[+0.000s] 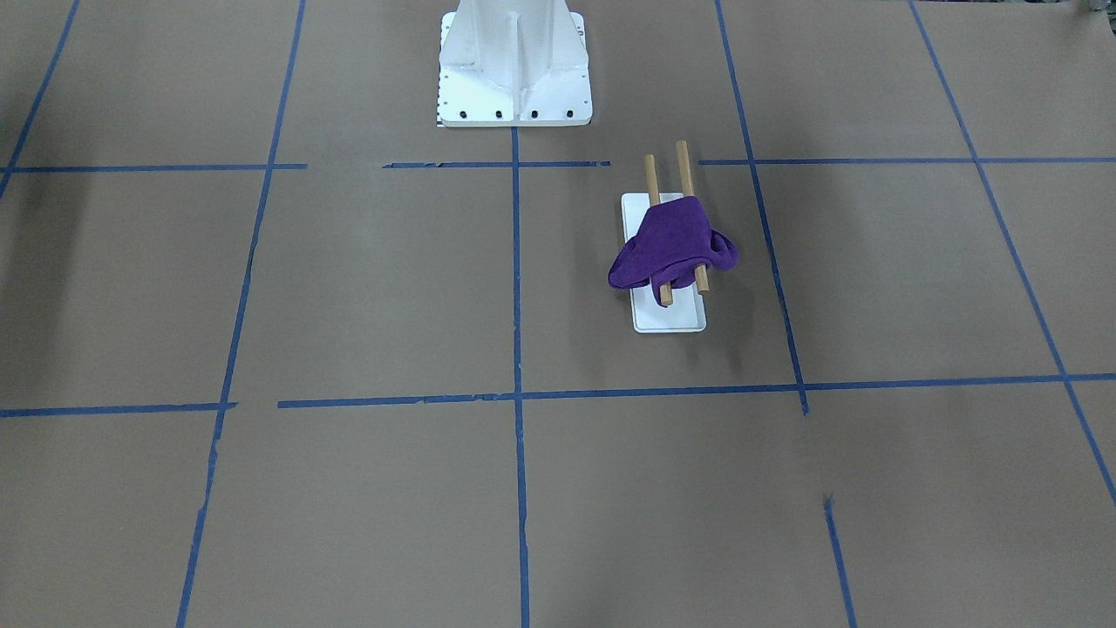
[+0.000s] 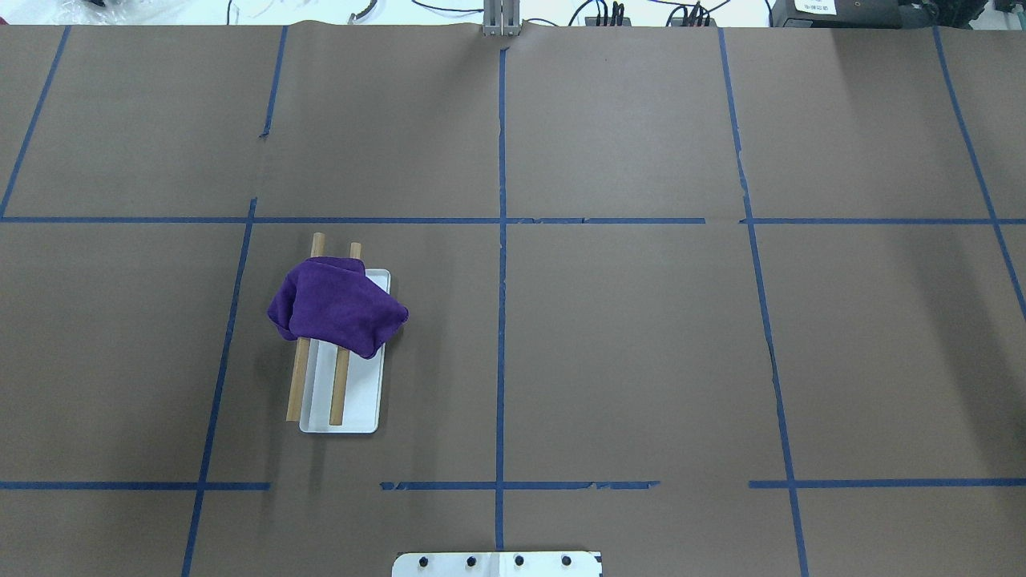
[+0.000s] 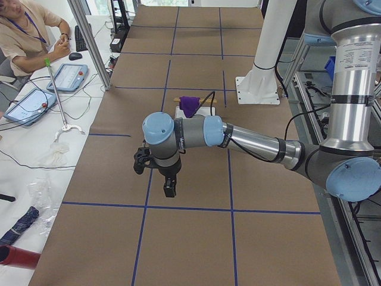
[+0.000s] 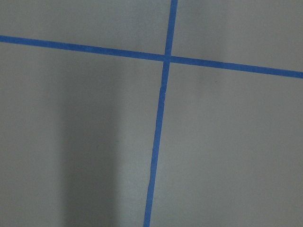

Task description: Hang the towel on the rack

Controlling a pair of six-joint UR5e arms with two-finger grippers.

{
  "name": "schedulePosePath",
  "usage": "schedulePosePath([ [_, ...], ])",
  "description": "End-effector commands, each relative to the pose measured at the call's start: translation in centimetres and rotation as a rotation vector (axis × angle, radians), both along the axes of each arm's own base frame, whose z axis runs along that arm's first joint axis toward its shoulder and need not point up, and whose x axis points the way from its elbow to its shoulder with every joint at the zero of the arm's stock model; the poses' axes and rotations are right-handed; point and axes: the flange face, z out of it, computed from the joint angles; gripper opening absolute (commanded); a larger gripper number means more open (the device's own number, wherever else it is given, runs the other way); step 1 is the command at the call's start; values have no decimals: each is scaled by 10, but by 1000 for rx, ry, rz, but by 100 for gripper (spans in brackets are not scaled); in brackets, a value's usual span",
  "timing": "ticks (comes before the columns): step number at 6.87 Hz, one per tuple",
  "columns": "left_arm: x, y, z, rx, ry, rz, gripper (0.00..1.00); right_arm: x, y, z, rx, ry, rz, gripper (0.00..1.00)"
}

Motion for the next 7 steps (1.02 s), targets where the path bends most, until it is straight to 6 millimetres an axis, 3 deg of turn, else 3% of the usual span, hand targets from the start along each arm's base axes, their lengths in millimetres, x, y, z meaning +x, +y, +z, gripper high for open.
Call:
schedulePosePath([
  [1, 42, -10, 8, 20, 32, 78, 100, -4, 1, -11, 21, -1, -9, 100],
  [2, 58, -12, 20, 0, 46, 111, 100, -6, 1, -10, 19, 0, -11, 100],
  [3, 88, -13, 17, -3, 93, 161, 100, -6, 0, -10, 20, -1, -11, 100],
  [4, 89, -15, 15, 4, 89, 161, 100, -7, 0, -11, 20, 0, -12, 100],
  [6, 85, -24, -30, 123, 38, 168, 100, -11, -1, -13, 26, -2, -20, 100],
  [7, 79, -37, -39, 150, 4, 160, 100, -20, -3, -13, 24, -1, -39, 100],
])
